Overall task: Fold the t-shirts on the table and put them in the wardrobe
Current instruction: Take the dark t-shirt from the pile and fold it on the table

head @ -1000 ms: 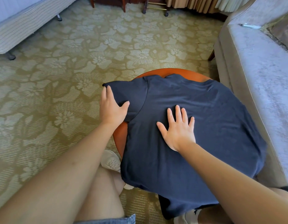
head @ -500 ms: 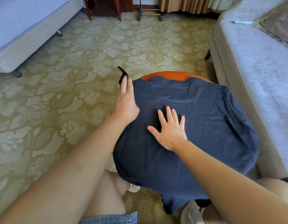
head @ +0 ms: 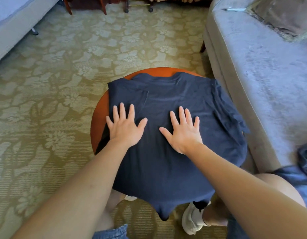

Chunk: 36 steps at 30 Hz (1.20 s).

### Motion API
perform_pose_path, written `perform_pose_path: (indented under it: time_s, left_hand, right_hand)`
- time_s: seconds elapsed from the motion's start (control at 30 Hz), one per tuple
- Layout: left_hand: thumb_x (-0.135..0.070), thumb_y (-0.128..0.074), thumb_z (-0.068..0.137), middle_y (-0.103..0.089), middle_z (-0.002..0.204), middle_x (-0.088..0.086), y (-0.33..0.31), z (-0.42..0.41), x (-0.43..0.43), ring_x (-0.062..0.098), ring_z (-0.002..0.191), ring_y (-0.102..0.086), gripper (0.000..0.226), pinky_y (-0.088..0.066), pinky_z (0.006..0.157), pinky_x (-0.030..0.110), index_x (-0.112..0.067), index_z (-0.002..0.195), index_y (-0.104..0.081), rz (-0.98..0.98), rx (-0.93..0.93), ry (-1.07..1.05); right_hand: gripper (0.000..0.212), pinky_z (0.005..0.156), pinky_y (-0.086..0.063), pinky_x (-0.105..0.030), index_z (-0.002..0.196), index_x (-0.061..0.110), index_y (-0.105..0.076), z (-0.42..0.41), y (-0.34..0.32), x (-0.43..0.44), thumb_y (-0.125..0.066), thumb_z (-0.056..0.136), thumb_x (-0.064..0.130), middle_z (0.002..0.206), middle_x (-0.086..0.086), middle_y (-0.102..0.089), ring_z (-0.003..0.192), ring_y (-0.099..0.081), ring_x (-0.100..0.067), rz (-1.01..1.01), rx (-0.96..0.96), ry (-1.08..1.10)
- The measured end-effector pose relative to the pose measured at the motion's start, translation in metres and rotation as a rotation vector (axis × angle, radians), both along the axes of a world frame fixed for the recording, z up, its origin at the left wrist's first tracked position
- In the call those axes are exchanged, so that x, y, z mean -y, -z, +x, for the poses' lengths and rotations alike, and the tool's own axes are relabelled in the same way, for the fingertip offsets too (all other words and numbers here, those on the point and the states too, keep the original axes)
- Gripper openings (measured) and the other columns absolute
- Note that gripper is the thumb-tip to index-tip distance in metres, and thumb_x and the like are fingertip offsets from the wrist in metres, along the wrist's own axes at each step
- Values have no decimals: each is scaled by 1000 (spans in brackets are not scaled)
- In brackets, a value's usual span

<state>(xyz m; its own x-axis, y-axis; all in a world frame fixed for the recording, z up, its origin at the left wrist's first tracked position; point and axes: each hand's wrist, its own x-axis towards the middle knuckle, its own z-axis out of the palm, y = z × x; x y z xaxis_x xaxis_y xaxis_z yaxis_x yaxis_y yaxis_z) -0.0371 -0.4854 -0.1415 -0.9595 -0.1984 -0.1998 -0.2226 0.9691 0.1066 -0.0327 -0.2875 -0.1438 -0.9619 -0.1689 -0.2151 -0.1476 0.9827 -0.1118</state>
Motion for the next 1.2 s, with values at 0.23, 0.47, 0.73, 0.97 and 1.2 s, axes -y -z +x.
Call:
perform_pose_path:
  time_s: [0.23,0.47,0.73,0.97,1.2]
  left_hand:
    - [-74,-15,91,10,164,1,-1,-10,32,24,150,13,78,1,119,52,-33,155,0,-57,7,-28]
    - [-74,-14,91,10,164,1,-4,-8,38,24,150,13,78,3,119,53,-32,156,0,-61,42,-22]
    - [-71,-18,92,-1,164,7,-17,-16,-41,28,150,8,78,3,118,56,-27,156,-6,-37,-67,21]
    - [-67,-19,95,12,163,3,-10,-25,-145,25,150,13,73,5,118,55,-31,155,4,73,-30,217]
    - [-65,-20,95,8,164,3,5,-18,-154,23,150,8,71,3,119,53,-30,156,-4,41,-75,169]
  right_hand:
    - [81,119,6,-55,156,24,1,-10,2,26,-12,92,71,162,-7,15,149,18,-27,-29,11,-33]
    - [71,118,4,-55,155,22,-13,-19,0,-29,-20,98,63,164,-7,2,150,8,-25,-109,-56,118]
    - [65,116,-11,-56,154,20,-20,-29,-15,-131,-35,99,52,159,-16,-15,146,-15,-34,-250,-192,556]
    - [71,115,-23,-34,157,26,-6,-41,-12,-171,-39,100,52,158,-5,-31,144,-30,-28,-753,135,659]
    - [71,115,-20,-30,157,27,-10,-43,-3,-178,-44,99,50,158,0,-29,145,-28,-20,-967,69,644]
